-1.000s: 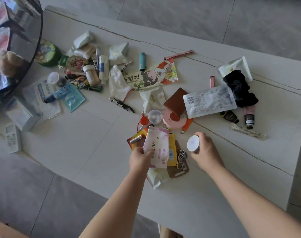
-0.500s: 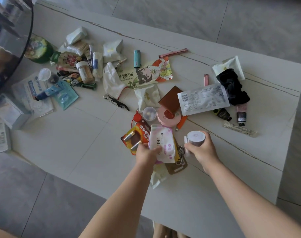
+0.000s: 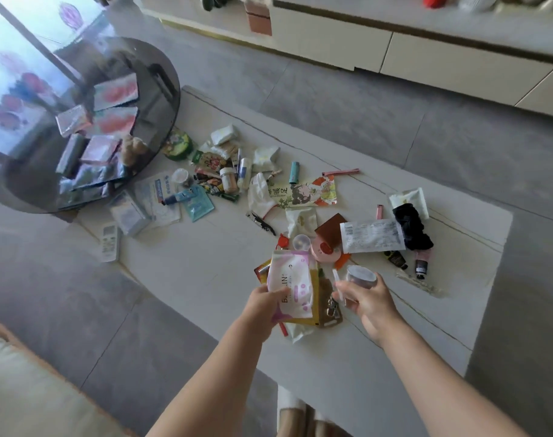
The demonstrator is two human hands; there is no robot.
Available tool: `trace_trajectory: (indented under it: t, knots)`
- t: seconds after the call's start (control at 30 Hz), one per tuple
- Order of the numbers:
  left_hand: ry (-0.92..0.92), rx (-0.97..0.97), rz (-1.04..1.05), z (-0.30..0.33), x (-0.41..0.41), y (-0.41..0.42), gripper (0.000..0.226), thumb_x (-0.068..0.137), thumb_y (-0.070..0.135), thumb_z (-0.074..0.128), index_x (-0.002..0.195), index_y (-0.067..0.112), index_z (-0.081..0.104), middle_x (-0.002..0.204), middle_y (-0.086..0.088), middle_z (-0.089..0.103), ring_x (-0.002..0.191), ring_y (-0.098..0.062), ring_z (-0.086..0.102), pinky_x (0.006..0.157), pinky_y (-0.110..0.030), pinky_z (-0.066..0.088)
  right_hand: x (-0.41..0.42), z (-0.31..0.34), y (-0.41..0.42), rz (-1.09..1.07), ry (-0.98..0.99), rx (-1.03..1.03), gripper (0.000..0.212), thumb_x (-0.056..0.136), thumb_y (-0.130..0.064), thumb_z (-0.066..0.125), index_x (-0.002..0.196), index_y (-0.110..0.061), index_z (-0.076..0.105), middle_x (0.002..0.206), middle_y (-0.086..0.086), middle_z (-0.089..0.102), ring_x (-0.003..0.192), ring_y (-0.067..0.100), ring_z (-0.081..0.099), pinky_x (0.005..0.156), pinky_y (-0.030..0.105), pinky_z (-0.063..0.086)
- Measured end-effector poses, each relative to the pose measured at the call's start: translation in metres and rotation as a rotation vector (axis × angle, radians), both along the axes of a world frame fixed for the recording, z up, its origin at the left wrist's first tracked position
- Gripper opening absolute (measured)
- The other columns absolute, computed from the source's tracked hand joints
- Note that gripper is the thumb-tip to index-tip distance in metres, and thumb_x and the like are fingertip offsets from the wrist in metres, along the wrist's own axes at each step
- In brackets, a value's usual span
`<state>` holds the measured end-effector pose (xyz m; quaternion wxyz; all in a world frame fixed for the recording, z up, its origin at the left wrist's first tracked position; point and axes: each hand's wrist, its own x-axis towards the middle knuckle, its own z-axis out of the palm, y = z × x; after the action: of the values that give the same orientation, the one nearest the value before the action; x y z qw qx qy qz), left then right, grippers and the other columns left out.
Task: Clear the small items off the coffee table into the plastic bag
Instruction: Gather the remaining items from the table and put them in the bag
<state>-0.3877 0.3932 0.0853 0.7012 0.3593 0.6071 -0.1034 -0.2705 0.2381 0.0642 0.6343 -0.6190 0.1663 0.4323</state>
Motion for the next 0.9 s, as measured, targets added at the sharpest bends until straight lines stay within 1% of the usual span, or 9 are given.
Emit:
trace_trajectory:
  t: [0.13, 0.27, 0.33, 0.43, 0.5, 0.57, 0.67, 0.8, 0.9]
  knots:
    - [-0.041, 0.051, 0.102, 0.058, -0.031, 0.011, 0.02, 0.093, 0.004, 0.054, 0.112, 0.006, 0.057, 0.103, -0.018, 0.067, 0.091, -0.034, 0.066, 0.091, -0.052, 0.052, -0.017, 0.059, 0.021, 0.093, 0.0, 0.108, 0.02, 0.081, 0.007, 0.065, 0.094, -0.007, 0.059, 0.085, 0.011, 0.064, 0.071, 0.021, 0.067, 0.057, 0.031, 0.057]
    - [-0.08, 0.111, 0.228, 0.115, -0.073, 0.027, 0.007, 0.093, 0.004, 0.054, 0.098, 0.006, 0.059, 0.084, -0.012, 0.067, 0.067, -0.024, 0.067, 0.058, -0.032, 0.057, -0.047, 0.116, 0.056, 0.2, -0.008, 0.21, 0.025, 0.081, 0.009, 0.064, 0.099, -0.006, 0.057, 0.079, 0.009, 0.061, 0.07, 0.022, 0.06, 0.072, 0.04, 0.056]
    - [-0.1, 0.145, 0.303, 0.14, -0.098, 0.038, 0.007, 0.093, 0.002, 0.053, 0.097, 0.003, 0.058, 0.082, -0.013, 0.066, 0.065, -0.023, 0.065, 0.047, -0.027, 0.055, -0.067, 0.139, 0.076, 0.277, -0.017, 0.233, 0.023, 0.08, 0.01, 0.064, 0.09, -0.008, 0.055, 0.071, 0.006, 0.058, 0.068, 0.021, 0.058, 0.067, 0.036, 0.057]
    - [-0.159, 0.173, 0.435, 0.176, -0.14, 0.054, 0.014, 0.093, -0.003, 0.05, 0.105, -0.004, 0.057, 0.093, -0.021, 0.064, 0.071, -0.029, 0.063, 0.053, -0.034, 0.056, -0.1, 0.169, 0.108, 0.389, -0.003, 0.238, 0.03, 0.08, 0.007, 0.066, 0.103, -0.003, 0.05, 0.086, 0.014, 0.057, 0.067, 0.019, 0.064, 0.059, 0.03, 0.057]
    - [-0.185, 0.197, 0.508, 0.196, -0.171, 0.066, 0.021, 0.093, -0.004, 0.049, 0.113, -0.007, 0.055, 0.105, -0.026, 0.061, 0.076, -0.033, 0.062, 0.068, -0.042, 0.053, -0.124, 0.185, 0.13, 0.467, 0.007, 0.242, 0.041, 0.079, 0.005, 0.068, 0.113, -0.001, 0.045, 0.096, 0.019, 0.056, 0.077, 0.022, 0.067, 0.061, 0.032, 0.058]
    - [-0.203, 0.232, 0.563, 0.213, -0.205, 0.078, 0.023, 0.093, -0.005, 0.048, 0.115, -0.008, 0.055, 0.105, -0.027, 0.061, 0.076, -0.033, 0.062, 0.071, -0.042, 0.051, -0.152, 0.2, 0.155, 0.538, 0.017, 0.235, 0.052, 0.078, 0.003, 0.071, 0.12, 0.0, 0.041, 0.11, 0.021, 0.056, 0.09, 0.028, 0.067, 0.066, 0.036, 0.059]
    - [-0.223, 0.275, 0.663, 0.232, -0.258, 0.098, 0.019, 0.091, -0.008, 0.046, 0.104, -0.004, 0.058, 0.092, -0.021, 0.064, 0.067, -0.03, 0.064, 0.062, -0.039, 0.055, -0.198, 0.219, 0.193, 0.637, -0.007, 0.244, 0.055, 0.076, 0.002, 0.073, 0.119, -0.005, 0.039, 0.115, 0.02, 0.056, 0.095, 0.032, 0.067, 0.069, 0.039, 0.059]
    - [-0.245, 0.326, 0.775, 0.252, -0.334, 0.13, 0.021, 0.089, -0.015, 0.039, 0.088, -0.004, 0.058, 0.078, -0.019, 0.061, 0.05, -0.026, 0.065, 0.042, -0.035, 0.055, -0.271, 0.241, 0.243, 0.776, -0.028, 0.272, 0.043, 0.076, 0.006, 0.071, 0.105, -0.009, 0.043, 0.101, 0.016, 0.061, 0.085, 0.031, 0.066, 0.08, 0.045, 0.057]
    - [-0.262, 0.358, 0.877, 0.266, -0.389, 0.153, 0.027, 0.087, -0.019, 0.032, 0.082, -0.004, 0.053, 0.079, -0.021, 0.058, 0.042, -0.025, 0.064, 0.034, -0.034, 0.05, -0.328, 0.255, 0.281, 0.886, -0.051, 0.288, 0.038, 0.078, 0.011, 0.066, 0.103, -0.007, 0.045, 0.089, 0.017, 0.062, 0.074, 0.029, 0.063, 0.069, 0.041, 0.057]
